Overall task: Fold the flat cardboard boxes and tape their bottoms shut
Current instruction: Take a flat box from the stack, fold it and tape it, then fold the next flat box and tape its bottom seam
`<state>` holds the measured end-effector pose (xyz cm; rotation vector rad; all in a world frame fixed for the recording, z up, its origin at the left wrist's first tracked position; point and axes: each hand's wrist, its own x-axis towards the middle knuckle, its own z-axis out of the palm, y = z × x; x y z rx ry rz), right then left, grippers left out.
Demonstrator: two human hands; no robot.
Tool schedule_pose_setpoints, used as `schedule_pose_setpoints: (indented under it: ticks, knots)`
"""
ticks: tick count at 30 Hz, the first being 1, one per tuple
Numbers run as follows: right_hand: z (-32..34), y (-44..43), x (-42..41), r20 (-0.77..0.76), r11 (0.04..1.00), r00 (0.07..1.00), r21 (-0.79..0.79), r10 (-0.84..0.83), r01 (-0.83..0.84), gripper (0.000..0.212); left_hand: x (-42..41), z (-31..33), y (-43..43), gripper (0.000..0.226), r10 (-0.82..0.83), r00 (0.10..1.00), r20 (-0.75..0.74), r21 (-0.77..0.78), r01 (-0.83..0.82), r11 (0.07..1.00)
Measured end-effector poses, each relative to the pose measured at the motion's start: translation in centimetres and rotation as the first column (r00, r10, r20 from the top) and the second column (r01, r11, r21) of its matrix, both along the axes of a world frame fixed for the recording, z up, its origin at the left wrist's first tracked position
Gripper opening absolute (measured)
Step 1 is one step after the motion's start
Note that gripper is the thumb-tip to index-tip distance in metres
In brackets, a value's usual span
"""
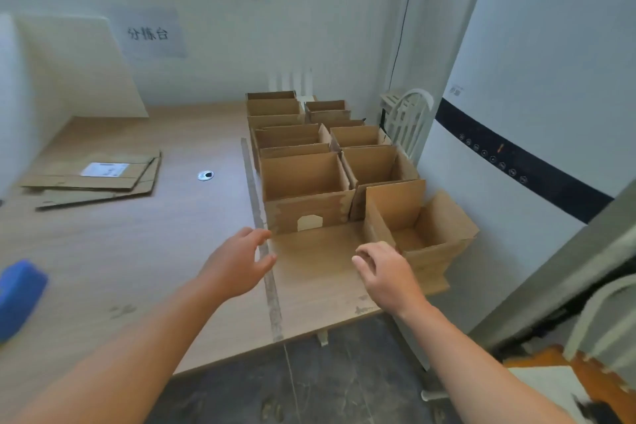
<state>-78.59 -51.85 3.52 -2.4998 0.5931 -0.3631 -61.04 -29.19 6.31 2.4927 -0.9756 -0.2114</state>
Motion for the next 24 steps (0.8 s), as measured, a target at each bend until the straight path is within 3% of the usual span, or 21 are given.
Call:
schedule_pose_setpoints:
  ticks: [7,13,24]
  knots:
    - [3.5,11.3,8.6,-0.109,0.952,0.958,-0.128,0.266,-0.279,0.037,1.7,2.1,10.8,0.046,0.115,0.985,0.130,0.079,-0.126,0.989]
    - [4.8,17.1,14.4,-0.202,0.886,0.916,-0.249,0.347,-0.391,0.039,3.7,2.6,18.0,0.047,0.233,0.948,0.216,0.125,-0.264,0.956]
    - [4.2,24.8,27.3,-0.268,0.790,0.847,-0.314,0.458,-0.527,0.043,12.9,2.1,25.7,0.045,0.346,0.902,0.259,0.239,-0.407,0.882]
